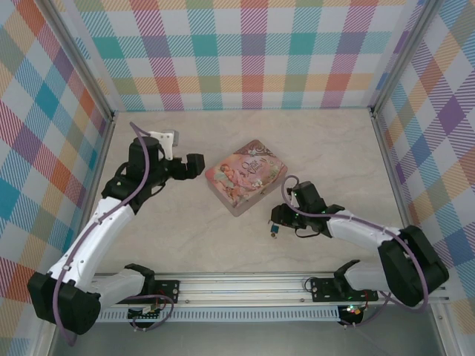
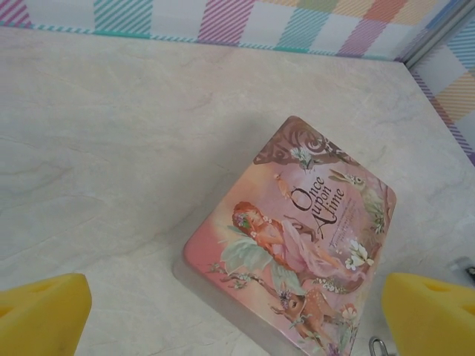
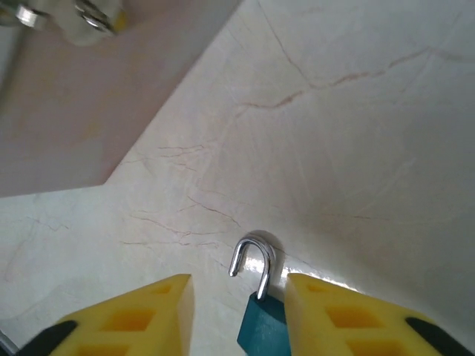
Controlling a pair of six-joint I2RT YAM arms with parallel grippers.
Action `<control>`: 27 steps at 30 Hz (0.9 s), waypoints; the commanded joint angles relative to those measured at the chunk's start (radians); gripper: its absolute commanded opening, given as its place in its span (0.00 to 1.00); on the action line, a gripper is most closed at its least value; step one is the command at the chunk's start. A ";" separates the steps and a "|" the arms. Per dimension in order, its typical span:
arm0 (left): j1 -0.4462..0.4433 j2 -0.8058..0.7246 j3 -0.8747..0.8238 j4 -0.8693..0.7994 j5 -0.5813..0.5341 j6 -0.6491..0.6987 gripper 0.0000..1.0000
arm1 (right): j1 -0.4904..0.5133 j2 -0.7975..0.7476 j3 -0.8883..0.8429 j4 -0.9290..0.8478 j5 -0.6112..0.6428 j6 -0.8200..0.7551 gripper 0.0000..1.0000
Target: Unlock the padlock with the key
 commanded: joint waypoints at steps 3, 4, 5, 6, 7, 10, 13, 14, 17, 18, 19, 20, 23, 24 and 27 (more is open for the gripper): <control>0.001 -0.079 -0.030 -0.033 -0.136 -0.022 1.00 | -0.007 -0.181 0.055 -0.143 0.131 -0.112 0.50; 0.000 -0.089 -0.044 -0.034 -0.188 -0.037 1.00 | -0.012 -0.220 0.065 -0.165 0.160 -0.141 0.54; 0.001 -0.099 -0.059 -0.032 -0.236 -0.051 1.00 | -0.017 -0.251 0.072 -0.180 0.191 -0.163 0.57; 0.003 -0.111 -0.076 -0.033 -0.301 -0.069 1.00 | -0.031 -0.285 0.077 -0.189 0.223 -0.194 0.58; 0.003 -0.124 -0.095 -0.029 -0.360 -0.083 1.00 | -0.050 -0.318 0.077 -0.185 0.240 -0.230 0.59; 0.014 -0.151 -0.170 0.017 -0.501 -0.111 1.00 | -0.142 -0.388 0.064 -0.154 0.278 -0.302 0.67; 0.051 -0.156 -0.226 0.058 -0.533 -0.136 1.00 | -0.269 -0.417 0.028 -0.098 0.268 -0.331 0.80; 0.062 -0.152 -0.236 0.067 -0.534 -0.141 1.00 | -0.302 -0.418 0.018 -0.083 0.273 -0.338 0.86; 0.100 -0.145 -0.270 0.096 -0.561 -0.139 1.00 | -0.388 -0.406 -0.012 -0.052 0.356 -0.356 1.00; 0.118 -0.147 -0.280 0.103 -0.564 -0.133 1.00 | -0.413 -0.402 -0.027 -0.026 0.377 -0.378 1.00; 0.134 -0.149 -0.288 0.107 -0.565 -0.130 1.00 | -0.432 -0.396 -0.048 0.014 0.395 -0.412 1.00; 0.148 -0.152 -0.298 0.111 -0.567 -0.124 1.00 | -0.443 -0.389 -0.072 0.066 0.419 -0.436 1.00; 0.167 -0.156 -0.341 0.175 -0.604 -0.113 1.00 | -0.466 -0.361 -0.148 0.259 0.426 -0.539 1.00; 0.169 -0.145 -0.353 0.183 -0.621 -0.112 1.00 | -0.474 -0.344 -0.173 0.335 0.421 -0.559 1.00; 0.169 -0.098 -0.374 0.198 -0.641 -0.075 1.00 | -0.501 -0.264 -0.227 0.541 0.357 -0.584 1.00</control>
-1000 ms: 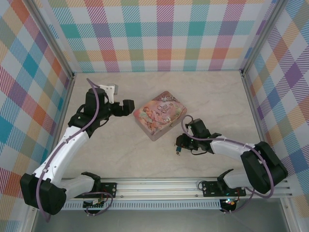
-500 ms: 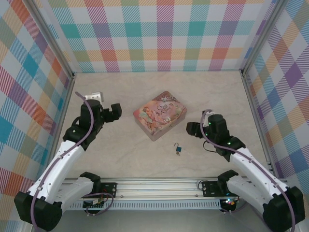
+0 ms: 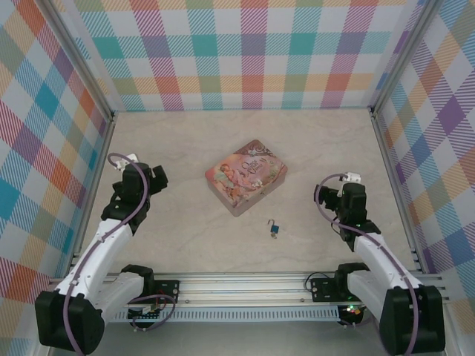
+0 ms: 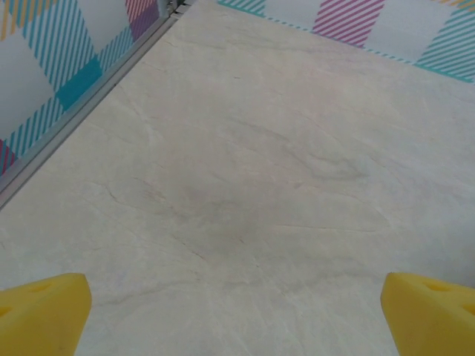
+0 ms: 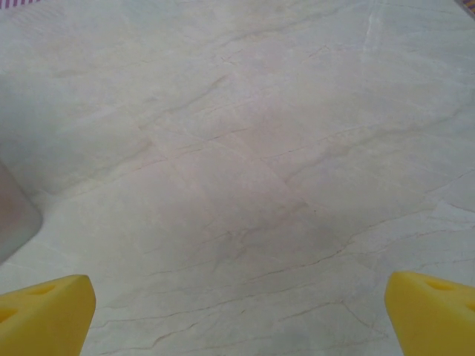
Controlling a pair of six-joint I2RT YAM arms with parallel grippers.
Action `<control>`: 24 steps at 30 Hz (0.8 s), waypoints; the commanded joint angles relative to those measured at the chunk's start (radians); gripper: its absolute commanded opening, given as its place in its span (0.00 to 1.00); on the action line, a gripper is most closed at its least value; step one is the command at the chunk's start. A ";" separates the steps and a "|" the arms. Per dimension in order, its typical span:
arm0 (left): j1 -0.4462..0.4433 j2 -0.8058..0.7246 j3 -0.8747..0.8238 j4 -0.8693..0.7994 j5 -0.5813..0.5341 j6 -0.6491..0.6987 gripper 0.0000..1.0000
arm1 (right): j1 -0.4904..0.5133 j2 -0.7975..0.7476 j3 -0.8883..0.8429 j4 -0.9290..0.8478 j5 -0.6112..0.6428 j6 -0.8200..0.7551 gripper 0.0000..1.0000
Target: Unlock the padlock with the key
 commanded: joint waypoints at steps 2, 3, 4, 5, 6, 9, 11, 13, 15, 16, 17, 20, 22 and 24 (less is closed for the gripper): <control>0.017 0.061 -0.033 0.073 -0.057 0.042 1.00 | -0.025 0.121 -0.042 0.399 -0.074 -0.123 1.00; 0.017 0.074 -0.042 0.092 -0.052 0.042 1.00 | -0.024 0.165 -0.048 0.468 -0.086 -0.131 1.00; 0.017 0.079 -0.058 0.125 -0.040 0.047 1.00 | -0.026 0.211 -0.061 0.559 -0.108 -0.138 1.00; 0.017 0.078 -0.077 0.164 -0.027 0.051 1.00 | -0.028 0.251 -0.070 0.634 -0.131 -0.144 1.00; 0.017 0.077 -0.104 0.220 -0.014 0.057 1.00 | -0.028 0.296 -0.077 0.706 -0.148 -0.149 1.00; 0.016 0.083 -0.178 0.395 0.026 0.110 1.00 | -0.031 0.406 -0.063 0.800 -0.181 -0.174 1.00; 0.017 0.107 -0.206 0.475 0.048 0.164 1.00 | -0.036 0.483 -0.053 0.859 -0.189 -0.178 1.00; 0.017 0.146 -0.234 0.570 0.069 0.210 1.00 | -0.043 0.575 -0.044 0.922 -0.206 -0.175 1.00; 0.017 0.190 -0.259 0.655 0.086 0.244 1.00 | -0.048 0.615 -0.021 0.946 -0.210 -0.173 1.00; 0.017 0.219 -0.274 0.715 0.102 0.260 1.00 | -0.054 0.588 0.018 0.827 -0.214 -0.169 1.00; 0.017 0.246 -0.282 0.760 0.115 0.270 1.00 | -0.060 0.593 0.052 0.757 -0.216 -0.163 1.00; 0.017 0.353 -0.311 0.927 0.163 0.303 1.00 | -0.071 0.607 0.115 0.662 -0.216 -0.149 1.00; 0.017 0.430 -0.322 1.038 0.189 0.330 1.00 | -0.071 0.606 0.112 0.664 -0.214 -0.151 1.00; 0.018 0.501 -0.323 1.100 0.209 0.337 1.00 | -0.071 0.606 0.112 0.665 -0.214 -0.152 1.00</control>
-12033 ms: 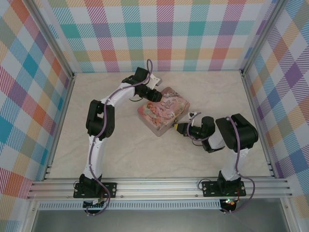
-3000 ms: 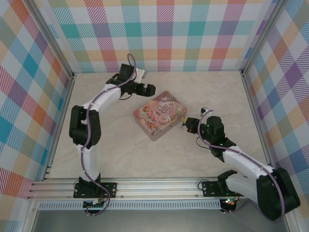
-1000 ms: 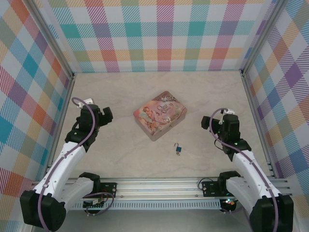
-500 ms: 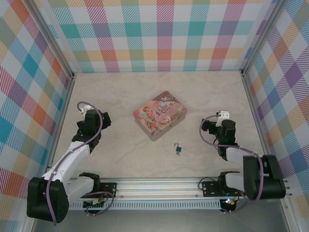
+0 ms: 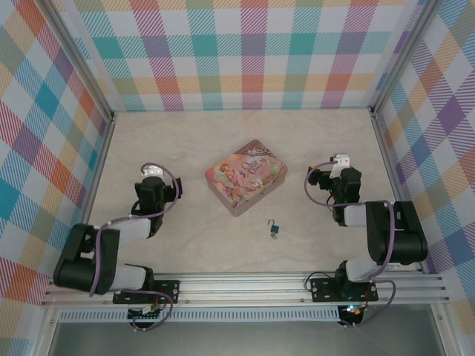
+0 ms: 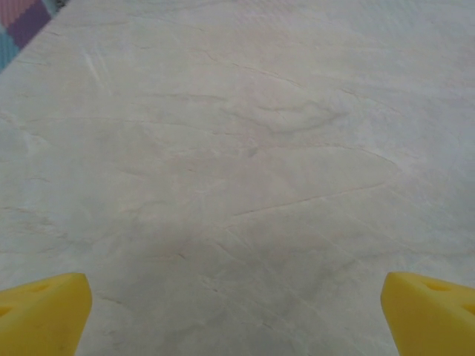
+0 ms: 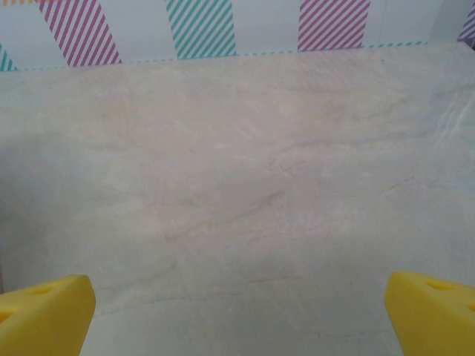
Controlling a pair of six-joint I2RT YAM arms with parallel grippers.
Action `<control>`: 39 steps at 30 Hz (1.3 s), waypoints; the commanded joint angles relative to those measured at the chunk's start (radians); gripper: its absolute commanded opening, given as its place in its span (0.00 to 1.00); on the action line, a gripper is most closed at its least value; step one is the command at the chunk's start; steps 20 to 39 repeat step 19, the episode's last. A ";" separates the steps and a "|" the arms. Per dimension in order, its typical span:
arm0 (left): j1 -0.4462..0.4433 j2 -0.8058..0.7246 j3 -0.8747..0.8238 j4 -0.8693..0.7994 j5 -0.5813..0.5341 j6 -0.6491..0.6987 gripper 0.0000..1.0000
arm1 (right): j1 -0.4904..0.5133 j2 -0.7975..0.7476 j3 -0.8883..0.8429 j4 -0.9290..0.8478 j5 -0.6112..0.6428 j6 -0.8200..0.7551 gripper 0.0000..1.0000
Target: Unlock the padlock with the key
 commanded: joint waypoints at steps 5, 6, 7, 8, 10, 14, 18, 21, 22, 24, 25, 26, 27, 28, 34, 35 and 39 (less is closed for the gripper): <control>0.023 0.155 -0.015 0.293 0.110 0.061 1.00 | -0.001 -0.004 0.000 -0.035 -0.023 -0.002 1.00; 0.029 0.170 -0.009 0.308 0.118 0.062 1.00 | 0.000 -0.004 0.000 -0.034 -0.024 -0.003 1.00; 0.031 0.170 0.004 0.274 0.111 0.056 1.00 | 0.000 -0.004 0.000 -0.034 -0.024 -0.002 1.00; 0.047 0.171 0.028 0.229 0.131 0.039 1.00 | -0.001 -0.003 0.000 -0.036 -0.024 -0.003 1.00; 0.097 0.174 0.057 0.178 0.195 0.005 1.00 | 0.000 -0.004 0.000 -0.036 -0.026 -0.003 1.00; 0.099 0.174 0.056 0.185 0.197 0.004 1.00 | 0.000 -0.002 0.005 -0.040 -0.027 -0.002 1.00; 0.099 0.174 0.056 0.187 0.196 0.004 1.00 | -0.001 -0.002 0.003 -0.040 -0.027 -0.001 1.00; 0.098 0.175 0.056 0.187 0.197 0.004 1.00 | -0.001 -0.002 0.003 -0.040 -0.027 -0.002 1.00; 0.098 0.175 0.056 0.187 0.197 0.004 1.00 | -0.001 -0.002 0.003 -0.040 -0.027 -0.002 1.00; 0.098 0.175 0.056 0.187 0.197 0.004 1.00 | -0.001 -0.002 0.003 -0.040 -0.027 -0.002 1.00; 0.098 0.175 0.056 0.187 0.197 0.004 1.00 | -0.001 -0.002 0.003 -0.040 -0.027 -0.002 1.00; 0.098 0.175 0.056 0.187 0.197 0.004 1.00 | -0.001 -0.002 0.003 -0.040 -0.027 -0.002 1.00; 0.098 0.175 0.056 0.187 0.197 0.004 1.00 | -0.001 -0.002 0.003 -0.040 -0.027 -0.002 1.00; 0.098 0.175 0.056 0.187 0.197 0.004 1.00 | -0.001 -0.002 0.003 -0.040 -0.027 -0.002 1.00; 0.098 0.175 0.056 0.187 0.197 0.004 1.00 | -0.001 -0.002 0.003 -0.040 -0.027 -0.002 1.00; 0.098 0.175 0.056 0.187 0.197 0.004 1.00 | -0.001 -0.002 0.003 -0.040 -0.027 -0.002 1.00; 0.098 0.175 0.056 0.187 0.197 0.004 1.00 | -0.001 -0.002 0.003 -0.040 -0.027 -0.002 1.00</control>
